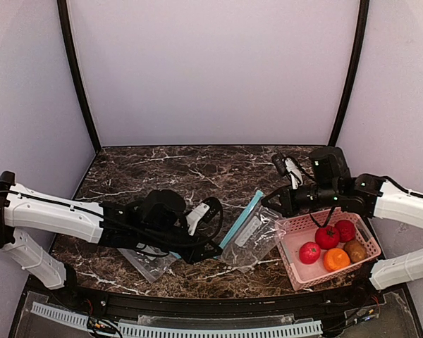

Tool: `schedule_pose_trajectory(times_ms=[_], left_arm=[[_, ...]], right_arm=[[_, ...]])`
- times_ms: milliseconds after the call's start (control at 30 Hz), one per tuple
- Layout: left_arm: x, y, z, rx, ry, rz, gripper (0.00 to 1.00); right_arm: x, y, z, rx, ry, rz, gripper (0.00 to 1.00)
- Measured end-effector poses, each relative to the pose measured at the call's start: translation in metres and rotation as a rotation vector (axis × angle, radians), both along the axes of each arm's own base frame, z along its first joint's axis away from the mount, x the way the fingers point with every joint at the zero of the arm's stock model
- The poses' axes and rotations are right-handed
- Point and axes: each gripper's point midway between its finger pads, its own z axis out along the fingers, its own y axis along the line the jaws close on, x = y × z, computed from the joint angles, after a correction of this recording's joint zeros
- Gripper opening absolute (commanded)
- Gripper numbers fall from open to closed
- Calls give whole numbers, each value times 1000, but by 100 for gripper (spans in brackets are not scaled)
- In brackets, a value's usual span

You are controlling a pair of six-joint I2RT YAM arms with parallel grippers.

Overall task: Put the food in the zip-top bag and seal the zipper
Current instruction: Unzip the zipper of the food storage bag.

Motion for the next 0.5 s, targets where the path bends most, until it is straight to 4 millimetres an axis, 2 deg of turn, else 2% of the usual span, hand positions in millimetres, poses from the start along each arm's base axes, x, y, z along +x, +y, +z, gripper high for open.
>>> schedule_pose_trajectory(times_ms=[100,167,200,233,267,367,500], left_arm=[[-1,6,-4,14,3,8,1],[0,7,-4,17,-1,15,1],[1,8,-3,17,-4,19,1],[1,10,-4,25,-4,22,1],[1,12,-5,36,-5,28,1],[7,22,-10,74,-24,73,1],[25,39,-5,114,-95,185,1]], right_arm=[[2,1,-1,-7,3,-7,0],[3,2,-2,-8,7,-8,28],[4,2,-1,-5,13,-13,47],[6,2,-1,-4,11,-21,59],[9,2,1,-2,6,-30,66],[12,3,9,18,6,-52,73],[16,4,17,55,34,-97,73]])
